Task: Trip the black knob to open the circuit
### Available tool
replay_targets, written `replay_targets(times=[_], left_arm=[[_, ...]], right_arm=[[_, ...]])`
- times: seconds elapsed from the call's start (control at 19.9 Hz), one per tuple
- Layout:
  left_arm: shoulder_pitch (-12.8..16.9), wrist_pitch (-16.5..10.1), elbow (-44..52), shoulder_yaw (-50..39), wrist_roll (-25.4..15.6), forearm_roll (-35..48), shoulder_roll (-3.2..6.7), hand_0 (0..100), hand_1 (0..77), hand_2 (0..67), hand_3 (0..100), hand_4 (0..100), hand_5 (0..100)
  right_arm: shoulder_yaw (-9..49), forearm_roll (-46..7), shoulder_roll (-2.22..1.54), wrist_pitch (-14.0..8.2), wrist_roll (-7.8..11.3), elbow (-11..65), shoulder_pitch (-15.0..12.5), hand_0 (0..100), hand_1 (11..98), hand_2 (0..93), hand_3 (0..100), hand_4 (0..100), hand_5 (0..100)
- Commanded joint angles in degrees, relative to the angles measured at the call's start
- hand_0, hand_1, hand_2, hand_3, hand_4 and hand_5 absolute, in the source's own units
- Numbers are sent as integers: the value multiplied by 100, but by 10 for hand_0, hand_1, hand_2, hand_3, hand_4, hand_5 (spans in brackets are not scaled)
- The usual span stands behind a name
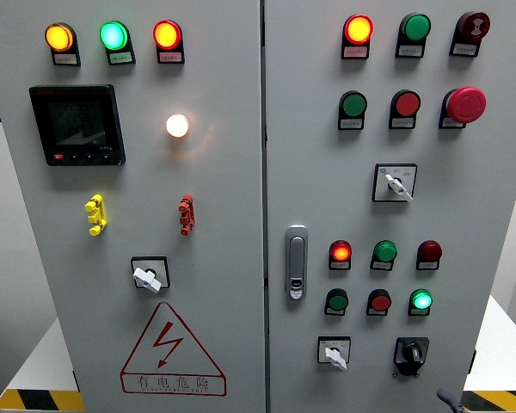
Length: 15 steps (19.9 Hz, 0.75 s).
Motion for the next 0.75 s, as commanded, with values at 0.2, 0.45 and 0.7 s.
replay_targets(times=[0.2, 0.45, 0.7], left_arm=[[0, 0, 0, 0, 0, 0, 7, 0, 30, 130, 213, 65, 15], [0, 0, 0, 0, 0, 0, -2, 0, 30, 130, 213, 65, 15], [0, 0, 0, 0, 0, 0, -2, 0, 30, 130, 213, 65, 15]], right_arm=[[-42, -60, 22, 1, 27, 27, -177, 1000, 451, 61, 121, 95, 283], [-60, -165, 22, 1, 79, 28, -160, 1000, 448, 63, 126, 102, 288], [-69, -271, 14, -8, 80, 28, -133, 1000, 447, 63, 130, 105, 283]])
